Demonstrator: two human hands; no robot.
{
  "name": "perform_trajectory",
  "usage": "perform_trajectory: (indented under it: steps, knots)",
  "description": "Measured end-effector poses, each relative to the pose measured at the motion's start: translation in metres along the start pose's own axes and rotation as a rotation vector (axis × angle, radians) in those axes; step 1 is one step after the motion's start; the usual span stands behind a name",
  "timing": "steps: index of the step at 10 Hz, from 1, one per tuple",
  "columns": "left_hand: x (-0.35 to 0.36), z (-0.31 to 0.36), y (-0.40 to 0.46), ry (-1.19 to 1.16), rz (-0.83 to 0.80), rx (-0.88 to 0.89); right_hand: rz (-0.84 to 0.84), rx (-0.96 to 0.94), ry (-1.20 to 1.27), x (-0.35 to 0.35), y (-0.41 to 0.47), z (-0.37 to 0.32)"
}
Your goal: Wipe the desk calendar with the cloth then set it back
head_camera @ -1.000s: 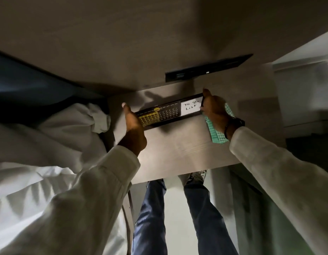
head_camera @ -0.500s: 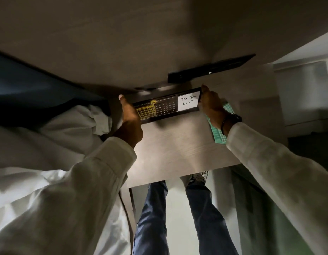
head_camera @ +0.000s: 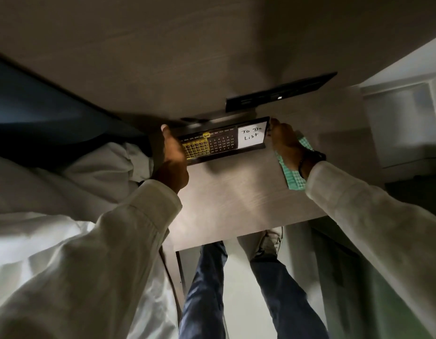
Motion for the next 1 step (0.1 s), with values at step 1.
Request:
perform_trajectory:
  steps: [1]
  knots:
    - [-0.0081, 0.0045, -0.0118, 0.068, -0.014, 0.102, 0.02, -0.149, -0.073, -0.0163, -0.011, -0.0085]
Point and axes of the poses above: each hand's wrist, its own y-axis towards the middle knuckle, its own x-axis out of the palm, z = x × y, the point moved 9 cm from there along y, towards the middle knuckle, and after that the axes turned 12 degrees about z, right-handed, at the moved point
